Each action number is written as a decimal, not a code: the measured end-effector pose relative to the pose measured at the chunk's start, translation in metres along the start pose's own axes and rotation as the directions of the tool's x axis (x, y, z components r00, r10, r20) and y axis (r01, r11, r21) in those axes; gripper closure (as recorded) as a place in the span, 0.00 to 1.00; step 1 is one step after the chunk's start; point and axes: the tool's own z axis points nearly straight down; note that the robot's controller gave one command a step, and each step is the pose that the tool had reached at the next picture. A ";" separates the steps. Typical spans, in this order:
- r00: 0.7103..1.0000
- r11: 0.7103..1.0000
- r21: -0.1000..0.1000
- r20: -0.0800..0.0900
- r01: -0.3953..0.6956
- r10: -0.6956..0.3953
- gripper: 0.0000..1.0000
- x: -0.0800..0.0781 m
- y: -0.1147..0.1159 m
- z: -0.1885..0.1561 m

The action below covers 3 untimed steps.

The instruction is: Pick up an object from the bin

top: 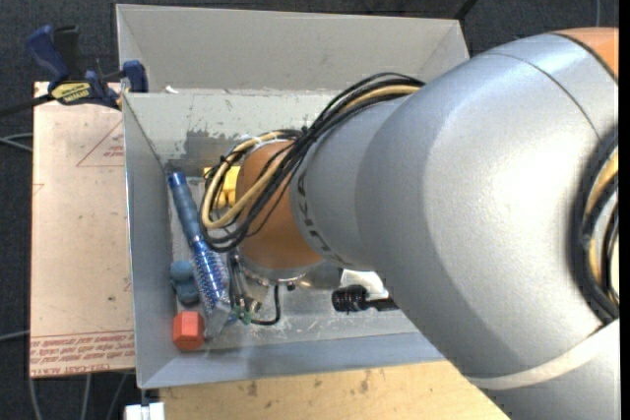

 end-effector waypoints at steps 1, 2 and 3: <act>1.000 1.000 0.010 -0.009 0.000 0.000 1.00 0.002 -0.003 0.002; 1.000 1.000 0.001 0.000 0.000 0.000 1.00 0.002 -0.004 -0.021; 1.000 1.000 -0.004 0.003 0.003 -0.003 1.00 0.001 -0.003 -0.090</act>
Offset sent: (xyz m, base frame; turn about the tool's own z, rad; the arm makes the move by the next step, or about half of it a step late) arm 0.0000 0.0000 0.0000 0.0000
